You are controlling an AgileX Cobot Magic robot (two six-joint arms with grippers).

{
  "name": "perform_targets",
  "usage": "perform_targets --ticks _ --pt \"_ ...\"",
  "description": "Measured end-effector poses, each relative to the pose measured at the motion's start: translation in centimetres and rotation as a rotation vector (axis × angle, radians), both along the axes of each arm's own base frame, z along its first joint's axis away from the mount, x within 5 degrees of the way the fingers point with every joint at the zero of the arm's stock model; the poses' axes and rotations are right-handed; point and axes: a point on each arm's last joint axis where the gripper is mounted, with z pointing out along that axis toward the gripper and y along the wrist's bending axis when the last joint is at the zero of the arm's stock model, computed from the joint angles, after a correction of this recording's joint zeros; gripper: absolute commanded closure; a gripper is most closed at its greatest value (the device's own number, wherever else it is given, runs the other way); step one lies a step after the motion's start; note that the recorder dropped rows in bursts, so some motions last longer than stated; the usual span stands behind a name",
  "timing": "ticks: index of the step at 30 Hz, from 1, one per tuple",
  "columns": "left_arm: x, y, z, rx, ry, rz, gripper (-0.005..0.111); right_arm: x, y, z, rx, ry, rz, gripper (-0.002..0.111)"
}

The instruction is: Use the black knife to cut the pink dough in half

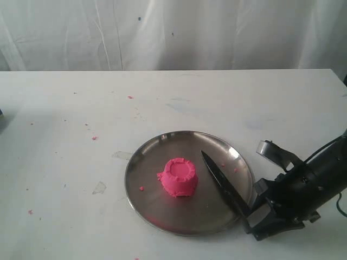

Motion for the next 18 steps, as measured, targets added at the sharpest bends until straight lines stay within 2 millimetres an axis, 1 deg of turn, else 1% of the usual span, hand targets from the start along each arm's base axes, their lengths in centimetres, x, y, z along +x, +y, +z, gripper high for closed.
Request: perform_targets --ticks 4,11,18 --pt "0.0 0.0 0.0 0.0 0.0 0.0 0.107 -0.01 0.0 -0.37 0.001 0.015 -0.001 0.072" --pt "0.0 0.0 0.0 0.0 0.0 0.0 0.107 0.0 0.02 -0.46 0.002 0.018 -0.003 0.086" --pt "0.0 0.0 0.0 0.0 0.0 0.0 0.107 0.07 0.05 -0.45 0.004 0.014 -0.01 0.096"
